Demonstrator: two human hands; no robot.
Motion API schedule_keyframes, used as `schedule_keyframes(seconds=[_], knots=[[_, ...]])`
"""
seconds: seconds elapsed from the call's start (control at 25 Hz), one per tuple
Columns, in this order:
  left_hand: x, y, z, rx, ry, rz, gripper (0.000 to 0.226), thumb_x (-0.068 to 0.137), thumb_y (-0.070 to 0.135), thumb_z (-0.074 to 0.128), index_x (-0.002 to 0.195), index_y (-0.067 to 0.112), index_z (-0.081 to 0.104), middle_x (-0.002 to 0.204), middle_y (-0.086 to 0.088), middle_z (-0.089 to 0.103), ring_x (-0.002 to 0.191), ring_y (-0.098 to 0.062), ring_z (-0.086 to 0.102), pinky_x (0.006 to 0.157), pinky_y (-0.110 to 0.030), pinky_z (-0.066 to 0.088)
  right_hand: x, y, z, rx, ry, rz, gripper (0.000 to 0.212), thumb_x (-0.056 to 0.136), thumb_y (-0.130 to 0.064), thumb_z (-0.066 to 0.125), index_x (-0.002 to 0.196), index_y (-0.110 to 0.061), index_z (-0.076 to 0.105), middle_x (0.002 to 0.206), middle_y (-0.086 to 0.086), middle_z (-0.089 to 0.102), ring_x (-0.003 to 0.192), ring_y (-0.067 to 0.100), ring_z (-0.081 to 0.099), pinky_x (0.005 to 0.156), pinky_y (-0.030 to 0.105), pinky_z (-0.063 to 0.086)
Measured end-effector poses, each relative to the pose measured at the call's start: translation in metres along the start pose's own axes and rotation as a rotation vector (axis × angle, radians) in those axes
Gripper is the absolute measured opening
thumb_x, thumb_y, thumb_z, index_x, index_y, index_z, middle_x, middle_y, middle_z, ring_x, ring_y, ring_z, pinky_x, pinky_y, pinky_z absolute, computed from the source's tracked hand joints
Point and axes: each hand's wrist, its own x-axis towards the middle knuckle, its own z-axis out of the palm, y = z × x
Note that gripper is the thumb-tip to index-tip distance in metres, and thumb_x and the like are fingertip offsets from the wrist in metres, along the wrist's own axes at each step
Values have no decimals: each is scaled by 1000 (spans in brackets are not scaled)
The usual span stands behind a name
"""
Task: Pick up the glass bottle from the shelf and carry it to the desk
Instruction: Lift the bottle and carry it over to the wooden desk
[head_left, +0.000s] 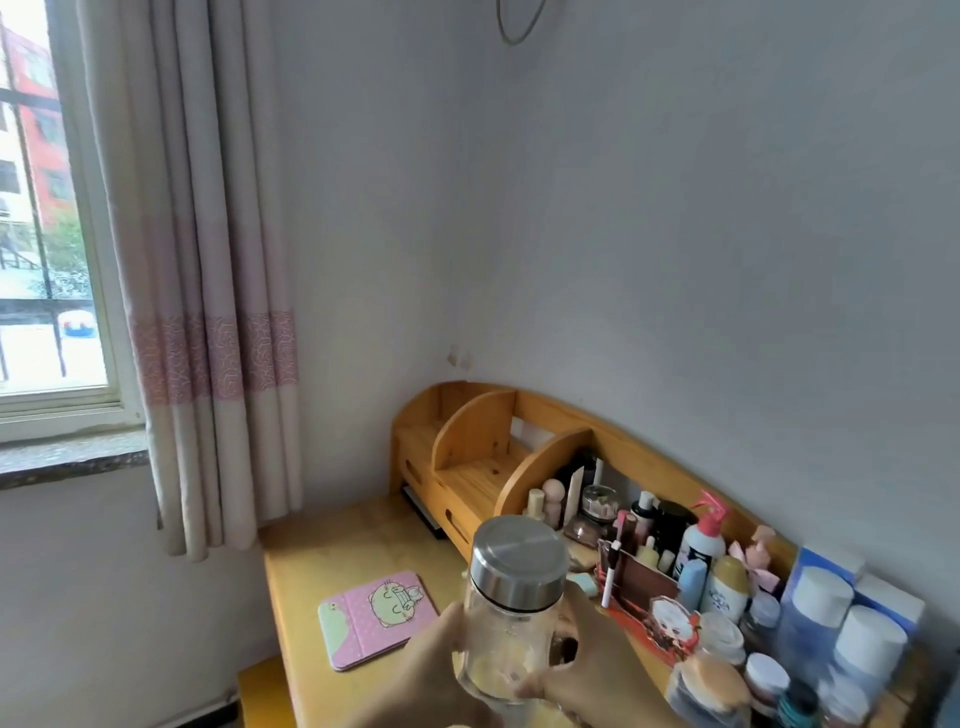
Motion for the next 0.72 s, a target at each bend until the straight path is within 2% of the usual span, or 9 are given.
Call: schedule_keyframes(seconds=[0.08, 0.12, 0.16, 0.24, 0.28, 0.44, 0.52, 0.6, 0.72], knots=[[11, -18, 5, 15, 55, -14, 77, 63, 11, 87, 127, 28, 48, 116, 20, 58, 117, 13, 48, 97, -5, 39, 5, 11, 9, 0, -8, 24, 99, 45, -39, 90, 116, -65, 27, 111, -29, 61, 101, -13, 54, 77, 10, 44], [15, -29, 8, -10, 62, 9, 79, 60, 1, 86, 125, 24, 49, 113, 20, 57, 118, 18, 45, 94, 2, 35, 7, 18, 14, -10, -11, 34, 103, 44, -41, 90, 119, -64, 24, 112, -29, 61, 101, -13, 54, 79, 12, 45], [16, -36, 8, -27, 10, -14, 84, 57, 2, 87, 126, 28, 47, 114, 19, 58, 116, 17, 46, 89, 5, 34, 10, 26, 18, -19, -7, 46, 104, 43, -42, 90, 122, -64, 25, 113, -28, 62, 103, -12, 55, 85, 16, 47], [11, -48, 13, -85, -104, -49, 92, 53, 15, 91, 126, 41, 41, 119, 15, 59, 111, 8, 52, 84, -1, 40, 13, 40, 26, -40, 11, 64, 104, 44, -40, 90, 126, -59, 29, 113, -25, 64, 104, -9, 57, 93, 29, 50], [10, -58, 17, -135, -125, -71, 93, 52, 17, 91, 125, 44, 40, 120, 14, 59, 110, 5, 53, 84, -6, 43, 14, 47, 30, -45, 19, 69, 104, 45, -38, 90, 128, -56, 30, 113, -24, 64, 104, -10, 57, 94, 30, 50], [6, -84, 35, -154, -128, -108, 101, 48, 17, 91, 131, 41, 39, 121, 13, 62, 112, -1, 55, 92, -18, 49, 16, 73, 45, -35, 29, 81, 97, 47, -37, 87, 122, -61, 31, 113, -24, 64, 104, -9, 57, 79, 18, 49], [4, -98, 42, -133, -118, -111, 97, 45, 19, 90, 127, 40, 44, 118, 12, 65, 110, -4, 57, 94, -24, 50, 15, 89, 55, -37, 30, 91, 97, 46, -40, 87, 123, -60, 32, 116, -21, 63, 105, -7, 57, 73, 14, 46], [0, -112, 50, -100, -121, -110, 91, 42, 21, 90, 123, 33, 49, 113, 10, 68, 107, -5, 61, 94, -30, 52, 14, 106, 65, -32, 41, 92, 93, 46, -40, 88, 122, -57, 36, 116, -22, 62, 104, -9, 56, 79, 14, 46], [-2, -134, 64, -78, -122, -125, 89, 39, 26, 90, 119, 28, 52, 111, 10, 70, 106, -4, 62, 93, -36, 53, 11, 125, 75, -28, 60, 82, 92, 45, -41, 89, 115, -65, 34, 116, -30, 59, 101, -13, 55, 82, 15, 47]])
